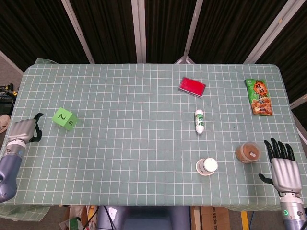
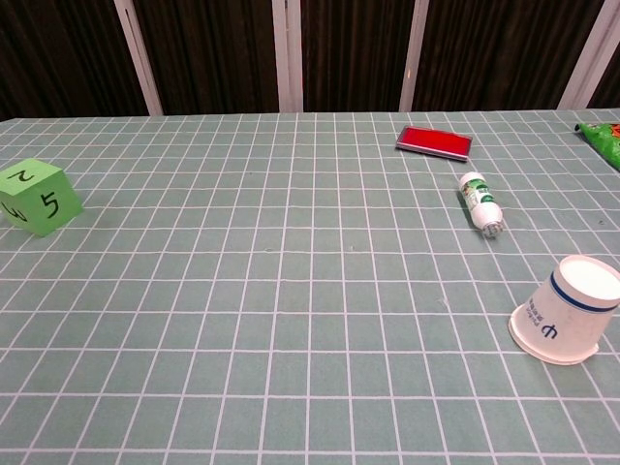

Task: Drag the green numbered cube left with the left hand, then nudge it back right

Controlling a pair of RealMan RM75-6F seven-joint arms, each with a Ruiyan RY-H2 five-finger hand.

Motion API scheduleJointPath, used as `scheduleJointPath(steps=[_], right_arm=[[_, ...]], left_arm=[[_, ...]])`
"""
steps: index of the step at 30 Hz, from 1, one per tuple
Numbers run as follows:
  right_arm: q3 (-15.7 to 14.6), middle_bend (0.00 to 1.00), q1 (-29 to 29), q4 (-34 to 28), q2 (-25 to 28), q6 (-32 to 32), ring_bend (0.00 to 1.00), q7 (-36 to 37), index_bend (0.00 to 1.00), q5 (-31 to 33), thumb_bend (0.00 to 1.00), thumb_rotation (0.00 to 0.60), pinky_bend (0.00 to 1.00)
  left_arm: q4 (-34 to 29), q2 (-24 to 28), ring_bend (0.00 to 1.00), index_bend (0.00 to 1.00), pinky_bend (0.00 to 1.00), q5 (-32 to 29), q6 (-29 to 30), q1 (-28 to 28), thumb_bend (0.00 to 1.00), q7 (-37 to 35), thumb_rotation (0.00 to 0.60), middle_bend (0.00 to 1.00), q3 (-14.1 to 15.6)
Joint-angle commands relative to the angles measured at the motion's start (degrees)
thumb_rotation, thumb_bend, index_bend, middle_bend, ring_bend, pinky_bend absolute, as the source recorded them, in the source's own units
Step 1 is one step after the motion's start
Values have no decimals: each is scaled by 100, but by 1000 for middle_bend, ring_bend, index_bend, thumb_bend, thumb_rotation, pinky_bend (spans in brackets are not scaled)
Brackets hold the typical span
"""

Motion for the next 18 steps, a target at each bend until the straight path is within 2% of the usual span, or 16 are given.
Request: scheduleJointPath(steps=[1,7,18], right_arm=[[3,19,-4,-12,2,11,28,-12,79,8,78,600,0],[24,18,-19,-40,-1,52,28,-37,78,47,79,600,0],[29,18,-31,-78,5,74,28,-52,79,70,78,600,0]], left_arm=[[266,-153,506,113,748,303,-269,152,714,-298,600,475,-99],[485,-313,503,113,748,916,-511,275,713,-865,600,464,-304],[777,-417,494,113,748,1640,-758,471,713,-1438,600,447,-431]])
